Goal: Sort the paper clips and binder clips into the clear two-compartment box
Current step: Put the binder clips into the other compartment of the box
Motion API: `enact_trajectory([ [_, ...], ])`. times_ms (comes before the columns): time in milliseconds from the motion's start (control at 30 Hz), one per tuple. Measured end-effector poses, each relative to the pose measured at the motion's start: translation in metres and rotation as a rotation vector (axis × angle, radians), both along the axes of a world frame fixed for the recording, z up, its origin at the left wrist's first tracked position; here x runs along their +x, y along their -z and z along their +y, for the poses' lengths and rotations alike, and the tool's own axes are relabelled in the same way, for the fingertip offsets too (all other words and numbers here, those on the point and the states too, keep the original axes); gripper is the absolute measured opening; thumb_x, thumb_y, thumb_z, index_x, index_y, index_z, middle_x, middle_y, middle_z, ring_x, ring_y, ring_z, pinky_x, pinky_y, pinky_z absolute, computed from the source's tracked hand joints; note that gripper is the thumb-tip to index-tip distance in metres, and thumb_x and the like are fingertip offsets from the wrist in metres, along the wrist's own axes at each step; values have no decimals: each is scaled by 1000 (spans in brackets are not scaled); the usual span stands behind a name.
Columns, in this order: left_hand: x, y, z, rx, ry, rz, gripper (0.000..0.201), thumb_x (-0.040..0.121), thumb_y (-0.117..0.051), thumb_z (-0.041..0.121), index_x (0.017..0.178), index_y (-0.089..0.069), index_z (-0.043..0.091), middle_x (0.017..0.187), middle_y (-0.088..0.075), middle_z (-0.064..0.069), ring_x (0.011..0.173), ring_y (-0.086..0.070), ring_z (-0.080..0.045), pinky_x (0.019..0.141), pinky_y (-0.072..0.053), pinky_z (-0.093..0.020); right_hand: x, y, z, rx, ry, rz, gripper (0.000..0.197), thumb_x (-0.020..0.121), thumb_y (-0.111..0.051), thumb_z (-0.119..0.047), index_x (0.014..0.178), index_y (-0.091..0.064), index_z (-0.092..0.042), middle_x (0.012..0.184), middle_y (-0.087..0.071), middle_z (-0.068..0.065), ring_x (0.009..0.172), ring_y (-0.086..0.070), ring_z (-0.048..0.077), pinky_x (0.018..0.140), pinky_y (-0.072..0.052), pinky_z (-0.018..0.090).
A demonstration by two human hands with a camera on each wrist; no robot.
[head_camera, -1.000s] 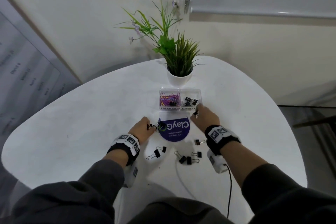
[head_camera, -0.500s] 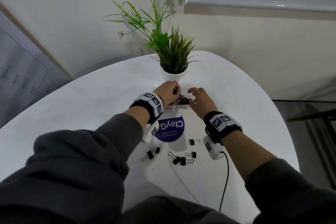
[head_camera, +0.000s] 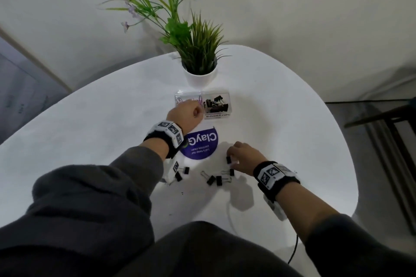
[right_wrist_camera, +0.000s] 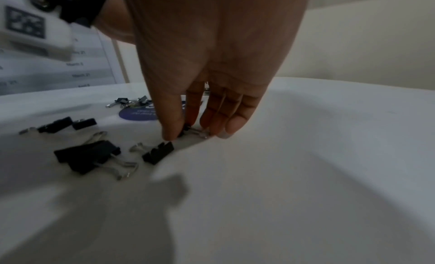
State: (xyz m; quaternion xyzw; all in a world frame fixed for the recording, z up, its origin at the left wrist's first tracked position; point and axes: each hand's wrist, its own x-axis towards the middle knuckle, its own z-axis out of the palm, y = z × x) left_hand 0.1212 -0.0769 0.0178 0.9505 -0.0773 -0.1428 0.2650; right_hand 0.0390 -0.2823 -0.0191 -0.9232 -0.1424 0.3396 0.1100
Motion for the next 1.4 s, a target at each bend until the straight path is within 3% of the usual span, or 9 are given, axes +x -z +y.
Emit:
enact_trajectory([
  [233, -81, 28, 54, 249, 218, 211, 45, 87, -56, 48, 123, -52, 21, 125, -50, 1, 116, -49, -18, 92, -46, -33, -7, 5, 11, -99, 23, -103, 27, 94, -41, -10, 120, -49, -7, 121, -52, 15, 113, -52, 32, 85, -46, 40],
  [367, -113, 39, 60, 290, 320, 322, 58, 85, -62, 43, 133, -42, 18, 132, -42, -3, 123, -44, -20, 97, -44, -34, -13, 5, 15, -115, -62, -142, 37, 93, -43, -7, 129, -42, -12, 121, -52, 13, 109, -54, 32, 80, -47, 40],
  [533, -122, 49, 54, 240, 220, 307, 45, 93, -54, 22, 134, -42, 11, 134, -43, -11, 121, -46, -27, 98, -42, -35, -15, 6, 19, -162, -131, -224, 31, 92, -41, -3, 123, -46, -7, 116, -53, 17, 106, -51, 32, 77, -46, 38],
  [667, -126, 49, 49, 207, 132, 224, 45, 92, -47, 17, 136, -44, 10, 133, -42, -13, 118, -48, -29, 95, -46, -35, -14, 1, 18, -70, 78, -184, 28, 86, -40, 1, 113, -45, -3, 113, -54, 17, 101, -53, 32, 76, -44, 37],
  [833, -120, 40, 41, 122, -22, 182, 37, 91, -49, 18, 127, -51, 9, 133, -38, -13, 109, -53, -29, 93, -47, -35, -14, -8, 7, 90, 286, -49, 14, 86, -43, -1, 93, -39, -12, 115, -51, 17, 83, -47, 26, 73, -36, 32],
  [933, -118, 41, 34, 173, 52, 216, 40, 89, -53, 19, 128, -48, 12, 136, -37, -11, 116, -50, -29, 97, -45, -37, -26, -5, 8, 67, 237, 60, 27, 86, -54, -15, 111, -48, -8, 121, -47, 13, 99, -55, 31, 81, -42, 33],
  [1033, -119, 47, 28, 242, 206, 310, 56, 84, -61, 26, 135, -40, 16, 138, -35, -10, 120, -46, -28, 100, -45, -39, -35, 0, 8, -4, 140, 92, 44, 86, -61, -26, 122, -44, -9, 124, -46, 13, 106, -56, 32, 87, -46, 37],
  [1200, -117, 52, 26, 316, 252, 282, 34, 92, -55, 25, 122, -47, 10, 131, -44, -11, 116, -47, -29, 95, -42, -36, -34, 8, 12, -20, 147, 56, 36, 88, -61, -24, 115, -48, -4, 122, -49, 16, 107, -55, 32, 86, -44, 36],
  [1400, -114, 55, 29, 325, 216, 303, 36, 93, -54, 30, 120, -48, 7, 129, -49, -11, 118, -47, -28, 97, -41, -35, -31, 7, 15, -13, 172, 66, 17, 90, -58, -18, 100, -48, -9, 120, -52, 18, 107, -55, 33, 87, -43, 36],
])
